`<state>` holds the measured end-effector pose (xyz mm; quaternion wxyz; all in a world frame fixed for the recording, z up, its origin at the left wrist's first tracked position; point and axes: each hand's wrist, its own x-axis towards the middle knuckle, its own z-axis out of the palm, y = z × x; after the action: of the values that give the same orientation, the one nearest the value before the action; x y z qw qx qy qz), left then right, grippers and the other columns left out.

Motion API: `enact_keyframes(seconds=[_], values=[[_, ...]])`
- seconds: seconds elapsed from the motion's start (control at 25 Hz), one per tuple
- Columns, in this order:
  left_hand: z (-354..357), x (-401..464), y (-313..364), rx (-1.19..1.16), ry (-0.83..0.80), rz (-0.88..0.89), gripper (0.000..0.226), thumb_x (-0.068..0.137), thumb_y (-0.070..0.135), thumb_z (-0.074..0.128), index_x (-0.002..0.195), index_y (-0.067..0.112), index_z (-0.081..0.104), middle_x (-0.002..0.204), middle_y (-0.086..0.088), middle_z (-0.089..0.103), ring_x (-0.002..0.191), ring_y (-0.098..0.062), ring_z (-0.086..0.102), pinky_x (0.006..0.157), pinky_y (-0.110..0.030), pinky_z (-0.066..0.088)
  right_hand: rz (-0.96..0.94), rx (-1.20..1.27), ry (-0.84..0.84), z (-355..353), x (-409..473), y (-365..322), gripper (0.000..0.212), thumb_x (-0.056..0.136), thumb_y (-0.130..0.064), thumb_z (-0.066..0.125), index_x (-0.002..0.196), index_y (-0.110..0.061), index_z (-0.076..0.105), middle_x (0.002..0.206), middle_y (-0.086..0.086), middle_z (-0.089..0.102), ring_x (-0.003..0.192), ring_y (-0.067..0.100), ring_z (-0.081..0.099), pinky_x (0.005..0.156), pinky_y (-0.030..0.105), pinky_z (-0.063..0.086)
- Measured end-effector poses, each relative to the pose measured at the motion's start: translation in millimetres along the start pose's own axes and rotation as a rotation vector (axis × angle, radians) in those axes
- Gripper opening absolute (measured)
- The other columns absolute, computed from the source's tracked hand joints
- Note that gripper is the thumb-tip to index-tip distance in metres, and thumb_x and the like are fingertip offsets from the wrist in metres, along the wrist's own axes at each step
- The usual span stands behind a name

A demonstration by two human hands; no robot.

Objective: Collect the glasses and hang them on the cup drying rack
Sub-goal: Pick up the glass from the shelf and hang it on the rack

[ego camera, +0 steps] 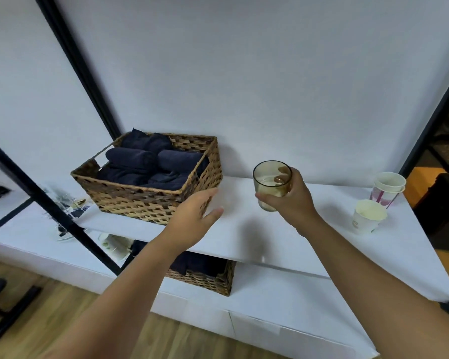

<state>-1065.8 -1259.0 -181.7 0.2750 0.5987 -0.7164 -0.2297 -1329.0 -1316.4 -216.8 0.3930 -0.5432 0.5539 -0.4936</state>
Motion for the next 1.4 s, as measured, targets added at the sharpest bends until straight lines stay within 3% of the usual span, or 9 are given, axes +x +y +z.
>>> enact_keyframes(seconds=[0.08,0.32,0.44,0.72,0.8,0.92,1.0,1.28,1.4], values=[[-30,-16,-2,-0.025,0.051,-0.001,0.055,0.105,0.041,0.059,0.156,0.026,0.048,0.153,0.013,0.051,0.139,-0.003,0.046,0.103,-0.008,0.037,-0.061,0.021,-0.024,16,-15,-34,0.081,0.064,-0.039,0.100,0.128,-0.041,0.051,0.121,-0.021,0.062,0.103,-0.013,0.059,0.079,0.016,0.047],[-127,-91,-32,-0.020,0.162,0.024,0.056,0.104,0.053,0.054,0.157,0.035,0.045,0.157,0.015,0.049,0.143,-0.004,0.043,0.115,-0.030,0.039,-0.171,0.092,-0.137,104,-90,-125,0.083,0.055,-0.056,0.093,0.127,-0.046,0.054,0.116,-0.023,0.070,0.104,-0.008,0.066,0.083,0.022,0.054],[-175,-135,-63,0.078,0.176,0.023,0.062,0.100,0.053,0.060,0.157,0.034,0.043,0.157,0.012,0.048,0.143,-0.006,0.043,0.113,-0.026,0.035,-0.192,0.079,-0.203,155,-131,-152,0.076,0.056,-0.059,0.094,0.120,-0.053,0.053,0.110,-0.038,0.067,0.099,-0.013,0.065,0.084,0.024,0.053],[-290,-258,-143,0.099,0.292,-0.067,0.063,0.097,0.052,0.066,0.155,0.036,0.046,0.154,0.011,0.052,0.137,-0.011,0.052,0.110,-0.026,0.038,-0.229,0.123,-0.295,306,-225,-203,0.074,0.058,-0.057,0.095,0.119,-0.056,0.053,0.109,-0.039,0.067,0.098,-0.016,0.065,0.083,0.022,0.052],[-315,-288,-162,0.111,0.312,-0.103,0.063,0.097,0.051,0.066,0.155,0.035,0.046,0.151,0.011,0.054,0.132,-0.012,0.055,0.110,-0.028,0.042,-0.234,0.140,-0.326,341,-241,-212,0.075,0.058,-0.056,0.096,0.120,-0.053,0.055,0.111,-0.035,0.068,0.100,-0.013,0.066,0.085,0.025,0.055],[-351,-338,-196,0.131,0.360,-0.169,0.062,0.097,0.051,0.067,0.154,0.036,0.047,0.147,0.013,0.058,0.122,0.000,0.055,0.095,-0.009,0.036,-0.237,0.145,-0.390,396,-267,-227,0.086,0.056,-0.056,0.097,0.131,-0.044,0.055,0.120,-0.018,0.072,0.110,0.002,0.068,0.097,0.038,0.058],[-372,-366,-214,0.132,0.407,-0.209,0.061,0.098,0.051,0.066,0.154,0.036,0.047,0.148,0.017,0.056,0.123,0.004,0.052,0.094,-0.007,0.033,-0.249,0.139,-0.451,429,-281,-238,0.088,0.058,-0.056,0.096,0.134,-0.041,0.053,0.125,-0.013,0.070,0.116,0.010,0.067,0.099,0.044,0.058],[-418,-425,-265,0.090,0.502,-0.324,0.060,0.099,0.054,0.063,0.155,0.036,0.046,0.149,0.017,0.054,0.136,-0.003,0.050,0.112,-0.029,0.041,-0.274,0.148,-0.572,529,-308,-246,0.081,0.050,-0.062,0.094,0.120,-0.050,0.054,0.116,-0.020,0.068,0.101,-0.010,0.065,0.082,0.022,0.052],[-444,-434,-292,0.120,0.518,-0.377,0.062,0.099,0.056,0.062,0.156,0.036,0.044,0.150,0.017,0.054,0.136,-0.002,0.050,0.113,-0.032,0.043,-0.255,0.178,-0.626,575,-309,-249,0.079,0.051,-0.061,0.094,0.118,-0.051,0.054,0.120,-0.017,0.069,0.103,-0.007,0.066,0.082,0.022,0.053]])
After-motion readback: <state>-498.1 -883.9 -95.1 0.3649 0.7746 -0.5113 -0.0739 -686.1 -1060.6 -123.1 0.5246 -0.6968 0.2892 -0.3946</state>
